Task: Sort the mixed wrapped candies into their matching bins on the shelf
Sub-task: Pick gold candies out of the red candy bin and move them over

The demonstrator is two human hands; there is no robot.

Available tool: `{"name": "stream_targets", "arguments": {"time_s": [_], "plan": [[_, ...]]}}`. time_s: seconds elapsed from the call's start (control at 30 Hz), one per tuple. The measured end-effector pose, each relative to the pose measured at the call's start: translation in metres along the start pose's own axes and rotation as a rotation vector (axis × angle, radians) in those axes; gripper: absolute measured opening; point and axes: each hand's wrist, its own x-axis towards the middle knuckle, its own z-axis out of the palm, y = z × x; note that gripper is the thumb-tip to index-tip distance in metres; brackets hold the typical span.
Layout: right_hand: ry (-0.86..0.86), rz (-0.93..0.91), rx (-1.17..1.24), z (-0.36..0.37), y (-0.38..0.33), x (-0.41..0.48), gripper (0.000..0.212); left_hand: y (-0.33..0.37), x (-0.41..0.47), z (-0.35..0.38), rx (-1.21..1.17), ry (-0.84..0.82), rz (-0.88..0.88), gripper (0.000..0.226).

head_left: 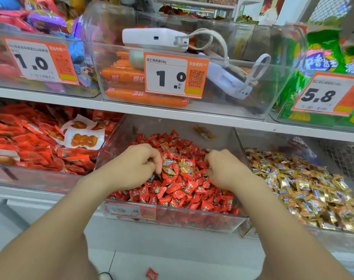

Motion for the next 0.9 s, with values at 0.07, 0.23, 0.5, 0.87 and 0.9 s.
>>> {"name": "stream_targets", "arguments": {"time_s": [0.07,0.23,0.5,0.87,0.9], "plan": [[-0.078,-0.020,-0.017,0.005,0.000,0.004,0.024,0.000,0.002,0.005,-0.015,0.030,0.029,0.020],[-0.053,-0.043,0.069,-0.003,0.001,0.003,0.009,-0.002,0.014,0.018,0.132,-0.088,0.129,0.025],[0.032,-0.124,0.333,-0.016,-0.014,-0.010,0.024,-0.003,0.022,0.022,0.180,-0.102,0.061,0.021],[-0.061,-0.154,0.360,-0.008,-0.022,0.010,0.040,0.003,0.033,0.010,0.155,0.203,-0.072,0.057],[-0.072,-0.163,0.355,-0.007,-0.023,0.012,0.044,0.002,0.036,0.011,0.170,0.229,-0.062,0.063]]}}
